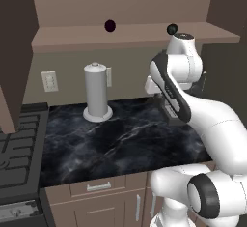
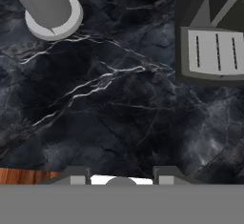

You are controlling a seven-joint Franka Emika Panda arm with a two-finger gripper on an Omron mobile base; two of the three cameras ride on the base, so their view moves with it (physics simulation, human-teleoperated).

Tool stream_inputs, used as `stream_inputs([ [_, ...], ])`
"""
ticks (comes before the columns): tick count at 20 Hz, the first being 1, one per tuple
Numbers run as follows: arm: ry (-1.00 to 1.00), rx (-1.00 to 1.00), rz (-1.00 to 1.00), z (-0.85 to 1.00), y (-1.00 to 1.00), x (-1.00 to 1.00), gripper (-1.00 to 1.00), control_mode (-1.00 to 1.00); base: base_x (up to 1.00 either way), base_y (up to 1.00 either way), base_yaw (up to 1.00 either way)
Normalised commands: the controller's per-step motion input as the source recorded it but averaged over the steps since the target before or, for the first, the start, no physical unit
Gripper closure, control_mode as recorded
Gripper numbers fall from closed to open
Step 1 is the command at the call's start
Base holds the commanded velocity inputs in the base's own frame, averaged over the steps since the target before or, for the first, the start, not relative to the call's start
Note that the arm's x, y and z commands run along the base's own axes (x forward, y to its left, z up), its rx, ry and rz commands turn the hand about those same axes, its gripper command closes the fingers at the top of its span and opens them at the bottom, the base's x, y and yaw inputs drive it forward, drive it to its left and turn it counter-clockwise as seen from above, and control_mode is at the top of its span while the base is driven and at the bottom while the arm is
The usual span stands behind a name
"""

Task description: Pick the eggplants from the cabinet and place them in one bowl. Pick the avocado from the sink and place it in the other bowl.

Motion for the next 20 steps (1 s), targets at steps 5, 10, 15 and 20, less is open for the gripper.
stream_inputs([
  [5,-0.01,0.0,0.0,0.0,-0.02,0.13,-1.0,-1.0,0.0,0.0,0.0],
  [10,-0.24,-0.1,-0.02,0.31,0.0,0.04,-1.0,-1.0,0.0,0.0,0.0],
  [15,-0.31,-0.12,-0.1,0.6,-0.03,-0.04,-1.0,-1.0,0.0,0.0,0.0],
  [20,-0.31,-0.1,-0.11,0.69,-0.19,-0.18,-1.0,-1.0,0.0,0.0,0.0],
])
